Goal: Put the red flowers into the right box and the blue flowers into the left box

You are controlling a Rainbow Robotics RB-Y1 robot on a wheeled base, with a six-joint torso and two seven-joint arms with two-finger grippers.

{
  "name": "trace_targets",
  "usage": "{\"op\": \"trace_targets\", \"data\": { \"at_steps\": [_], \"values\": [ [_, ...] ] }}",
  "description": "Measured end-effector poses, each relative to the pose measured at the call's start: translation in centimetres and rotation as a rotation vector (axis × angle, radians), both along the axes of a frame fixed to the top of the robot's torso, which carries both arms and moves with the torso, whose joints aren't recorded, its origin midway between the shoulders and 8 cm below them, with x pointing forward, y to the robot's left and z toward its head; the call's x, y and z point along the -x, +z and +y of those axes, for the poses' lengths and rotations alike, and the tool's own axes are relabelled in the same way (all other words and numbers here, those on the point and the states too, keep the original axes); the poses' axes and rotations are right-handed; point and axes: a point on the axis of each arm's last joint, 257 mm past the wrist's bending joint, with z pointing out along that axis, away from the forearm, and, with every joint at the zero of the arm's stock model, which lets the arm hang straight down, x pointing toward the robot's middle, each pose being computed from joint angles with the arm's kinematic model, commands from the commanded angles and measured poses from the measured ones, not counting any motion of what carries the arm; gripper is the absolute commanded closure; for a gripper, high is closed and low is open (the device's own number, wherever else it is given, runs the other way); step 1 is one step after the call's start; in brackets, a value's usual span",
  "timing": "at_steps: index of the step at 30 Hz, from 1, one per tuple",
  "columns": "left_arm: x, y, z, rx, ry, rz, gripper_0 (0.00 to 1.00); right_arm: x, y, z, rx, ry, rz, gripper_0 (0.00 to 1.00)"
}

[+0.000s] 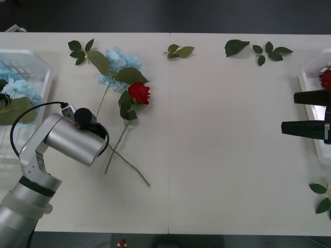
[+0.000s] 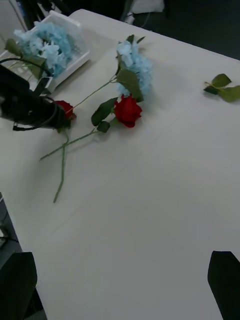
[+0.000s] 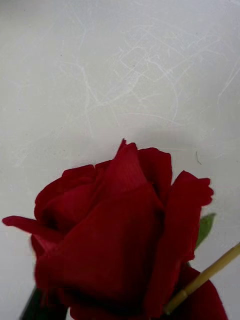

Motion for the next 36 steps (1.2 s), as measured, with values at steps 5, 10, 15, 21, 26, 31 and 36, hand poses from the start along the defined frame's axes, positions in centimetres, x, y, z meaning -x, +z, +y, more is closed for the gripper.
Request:
{"op": "trace_targets", "data": {
  "at_steps": [5, 10, 15, 21, 26, 31, 36],
  "values": [
    [0.0, 0.0, 0.0, 0.0, 0.0, 0.0, 1.0, 2.0, 0.2, 0.0, -0.024, 0.079, 0.021, 0.0],
    [0.1, 0.1, -0.4, 0.013, -0.005, 0.002, 1.0, 3.7, 1.2, 0.2, -0.076, 0.166, 0.036, 0.0],
    [1.1, 1.0, -2.5, 0.101, -0.017, 0.038, 1.0, 4.4, 1.7, -0.4, -0.129, 0.178, 0.097, 0.0],
    [1.9, 4.9, -3.6, 0.191, -0.016, 0.028, 1.0, 5.2, 2.2, -0.4, -0.167, 0.199, 0.13, 0.0],
    [2.5, 7.7, -3.5, 0.227, -0.033, 0.016, 1.0, 5.3, 2.7, -0.2, -0.197, 0.2, 0.135, 0.0],
    [3.9, 10.5, -3.6, 0.31, -0.041, 0.03, 1.0, 5.4, 2.8, -0.1, -0.232, 0.195, 0.128, 0.0],
    [4.7, 13.6, -3.6, 0.358, -0.08, 0.009, 1.0, 5.4, 3.3, 0.0, -0.257, 0.197, 0.111, 0.0]
  ]
}}
